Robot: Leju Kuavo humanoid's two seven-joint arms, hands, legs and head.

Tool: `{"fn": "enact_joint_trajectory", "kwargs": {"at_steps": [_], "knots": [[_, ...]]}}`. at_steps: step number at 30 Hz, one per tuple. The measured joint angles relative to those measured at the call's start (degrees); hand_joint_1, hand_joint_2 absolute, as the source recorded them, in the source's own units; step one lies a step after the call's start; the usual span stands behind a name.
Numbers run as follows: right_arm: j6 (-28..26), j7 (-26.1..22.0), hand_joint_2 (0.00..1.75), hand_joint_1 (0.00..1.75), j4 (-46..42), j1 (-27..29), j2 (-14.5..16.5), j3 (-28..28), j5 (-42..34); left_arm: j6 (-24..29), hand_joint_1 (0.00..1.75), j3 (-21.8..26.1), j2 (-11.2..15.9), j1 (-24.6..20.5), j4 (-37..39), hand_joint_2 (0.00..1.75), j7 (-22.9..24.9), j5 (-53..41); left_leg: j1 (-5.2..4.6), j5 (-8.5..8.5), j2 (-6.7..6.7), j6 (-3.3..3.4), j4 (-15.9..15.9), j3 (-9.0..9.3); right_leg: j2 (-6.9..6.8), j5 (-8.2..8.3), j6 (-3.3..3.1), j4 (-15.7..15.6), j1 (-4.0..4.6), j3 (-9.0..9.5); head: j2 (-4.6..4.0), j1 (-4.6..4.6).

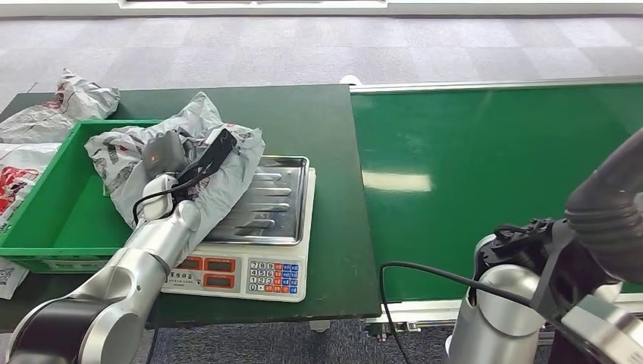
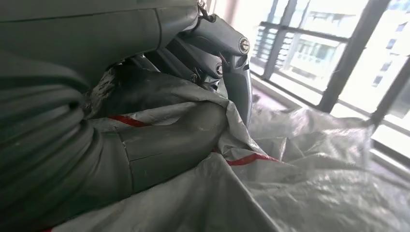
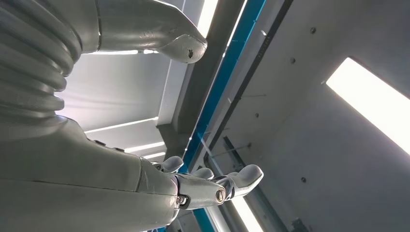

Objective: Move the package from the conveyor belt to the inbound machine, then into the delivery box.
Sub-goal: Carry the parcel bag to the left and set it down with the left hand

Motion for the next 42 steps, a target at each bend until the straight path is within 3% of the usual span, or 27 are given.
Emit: {"fn": "enact_joint_trajectory", "kwargs": {"at_steps": [3, 6, 9, 11, 13, 17, 23, 26, 30, 41, 42], "knots": [[0.00, 0.00, 1.75, 0.00, 0.00, 0.29, -0.02, 0.32, 0.54, 2.58, 1.75, 1.04, 1.56, 0.25, 1.24, 1.75, 6.11, 4.95, 0.00, -0.01, 0.14, 0.00, 0.00, 0.00, 0.12, 0.01, 0.00, 0.01, 0.00, -0.02, 0.00, -0.01], [0.00, 0.00, 1.75, 0.00, 0.00, 0.76, -0.09, 0.74, 1.20, 7.76, 1.75, 5.90, 2.76, 1.32, 0.63, 1.75, 2.78, 13.06, 0.02, 0.00, 0.13, -0.01, 0.00, 0.02, 0.14, 0.00, -0.01, 0.01, 0.04, -0.04, 0.00, -0.01], [0.00, 0.00, 1.75, 0.00, 0.00, 1.41, -0.24, 0.96, 1.48, 9.46, 1.75, 17.81, 2.35, 3.03, -3.79, 1.75, -9.93, 10.48, 0.09, 0.01, 0.15, -0.03, 0.00, -0.03, 0.18, 0.00, -0.03, 0.01, 0.11, -0.11, 0.00, -0.01], [0.00, 0.00, 1.75, 0.00, 0.04, 1.66, -0.32, 1.04, 1.50, 9.52, 1.75, 30.83, 1.14, 2.79, -7.12, 1.75, -21.68, 5.99, 0.12, 0.00, 0.25, -0.06, 0.00, -0.04, 0.27, 0.01, -0.05, 0.01, 0.12, -0.14, 0.00, -0.01], [0.00, 0.00, 1.75, 0.00, 0.12, 1.83, -0.35, 1.15, 1.51, 9.54, 1.75, 43.64, -0.10, 1.97, -9.84, 1.75, -29.78, 3.72, 0.11, -0.03, 0.44, -0.08, 0.00, 0.03, 0.45, 0.02, -0.06, 0.01, 0.11, -0.14, 0.00, -0.02], [0.00, 0.00, 1.75, 0.00, 0.20, 1.96, -0.39, 1.26, 1.47, 9.59, 1.74, 59.67, -1.70, 1.02, -13.40, 1.75, -35.17, 2.66, 0.11, -0.04, 0.35, -0.10, 0.00, 0.04, 0.40, 0.02, -0.07, 0.01, 0.12, -0.11, 0.00, -0.01], [0.00, 0.00, 1.75, 0.00, 0.28, 1.96, -0.41, 1.31, 1.13, 9.59, 1.73, 74.70, -2.65, -1.76, -14.79, 1.75, -45.98, 3.86, 0.11, -0.02, 0.21, -0.11, 0.00, 0.03, 0.24, 0.02, -0.07, 0.01, 0.11, -0.06, 0.00, -0.01], [0.00, 0.00, 1.75, 0.00, 0.33, 1.96, -0.41, 1.30, 1.13, 9.59, 1.73, 79.45, -3.02, -2.93, -15.08, 1.75, -47.01, 3.62, 0.11, -0.02, 0.22, -0.11, 0.00, 0.04, 0.24, 0.02, -0.07, 0.01, 0.10, -0.05, 0.00, -0.01], [0.00, 0.00, 1.75, 0.00, 0.38, 1.95, -0.41, 1.29, 1.14, 9.59, 1.73, 82.33, -3.41, -3.54, -15.56, 1.75, -46.95, 3.17, 0.11, -0.02, 0.22, -0.11, 0.00, 0.04, 0.23, 0.02, -0.07, 0.01, 0.10, -0.05, 0.00, -0.01], [0.00, 0.00, 1.75, 0.00, 0.44, 1.96, -0.41, 1.31, 1.15, 9.59, 1.75, 84.71, -3.87, -4.05, -15.98, 1.75, -46.95, 3.13, 0.11, -0.02, 0.21, -0.11, 0.00, 0.04, 0.23, 0.02, -0.07, 0.01, 0.11, -0.05, 0.00, -0.01], [0.00, 0.00, 1.75, 0.00, 0.44, 1.96, -0.41, 1.31, 1.14, 9.59, 1.68, 84.73, -3.89, -4.05, -16.08, 1.75, -47.02, 2.96, 0.11, -0.02, 0.21, -0.11, 0.00, 0.03, 0.23, 0.02, -0.07, 0.01, 0.11, -0.05, 0.00, -0.01]]}}
